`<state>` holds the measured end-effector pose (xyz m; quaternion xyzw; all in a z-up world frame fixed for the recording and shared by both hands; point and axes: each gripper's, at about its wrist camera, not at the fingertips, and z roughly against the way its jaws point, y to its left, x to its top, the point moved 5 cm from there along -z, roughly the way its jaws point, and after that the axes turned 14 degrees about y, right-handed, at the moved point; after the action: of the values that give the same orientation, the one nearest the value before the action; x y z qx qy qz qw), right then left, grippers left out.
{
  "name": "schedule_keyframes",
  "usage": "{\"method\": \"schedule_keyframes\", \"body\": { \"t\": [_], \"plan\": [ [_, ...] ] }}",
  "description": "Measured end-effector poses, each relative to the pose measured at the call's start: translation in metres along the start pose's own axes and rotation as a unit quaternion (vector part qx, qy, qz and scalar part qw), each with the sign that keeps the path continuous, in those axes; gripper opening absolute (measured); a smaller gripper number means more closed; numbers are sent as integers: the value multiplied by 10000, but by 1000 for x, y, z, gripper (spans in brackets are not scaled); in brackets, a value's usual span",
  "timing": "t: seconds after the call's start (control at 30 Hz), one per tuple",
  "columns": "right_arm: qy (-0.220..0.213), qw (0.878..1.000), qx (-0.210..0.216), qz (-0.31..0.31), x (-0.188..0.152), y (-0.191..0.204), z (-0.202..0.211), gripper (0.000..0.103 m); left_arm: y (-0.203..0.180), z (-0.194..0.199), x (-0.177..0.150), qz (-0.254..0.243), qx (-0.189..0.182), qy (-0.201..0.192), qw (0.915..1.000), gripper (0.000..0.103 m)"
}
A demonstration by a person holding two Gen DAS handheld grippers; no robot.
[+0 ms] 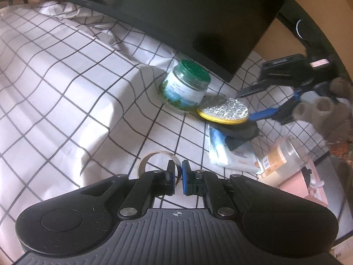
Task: Organize soft objects
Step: 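Grasp the yellow-rimmed round sponge with the right tool and lift it, then carry the sponge over the pink box and open the right tool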
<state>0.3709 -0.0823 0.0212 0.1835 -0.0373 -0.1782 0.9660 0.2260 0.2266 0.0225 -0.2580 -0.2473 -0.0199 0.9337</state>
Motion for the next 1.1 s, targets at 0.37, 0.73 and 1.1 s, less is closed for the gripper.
{"method": "schedule_keyframes", "body": {
  "t": [0.37, 0.73, 1.1],
  "plan": [
    [-497, 9970, -180, -562, 14, -21, -27, 57, 17, 8, -4, 243, 225, -8, 9995, 8],
    [-803, 9958, -169, -412, 15, -14, -31, 39, 12, 4, -9, 220, 171, 85, 9996, 8],
    [-1054, 9891, -80, 1030, -49, 32, 40, 14, -2, 5, 16, -152, 303, -32, 9994, 8]
  ]
}}
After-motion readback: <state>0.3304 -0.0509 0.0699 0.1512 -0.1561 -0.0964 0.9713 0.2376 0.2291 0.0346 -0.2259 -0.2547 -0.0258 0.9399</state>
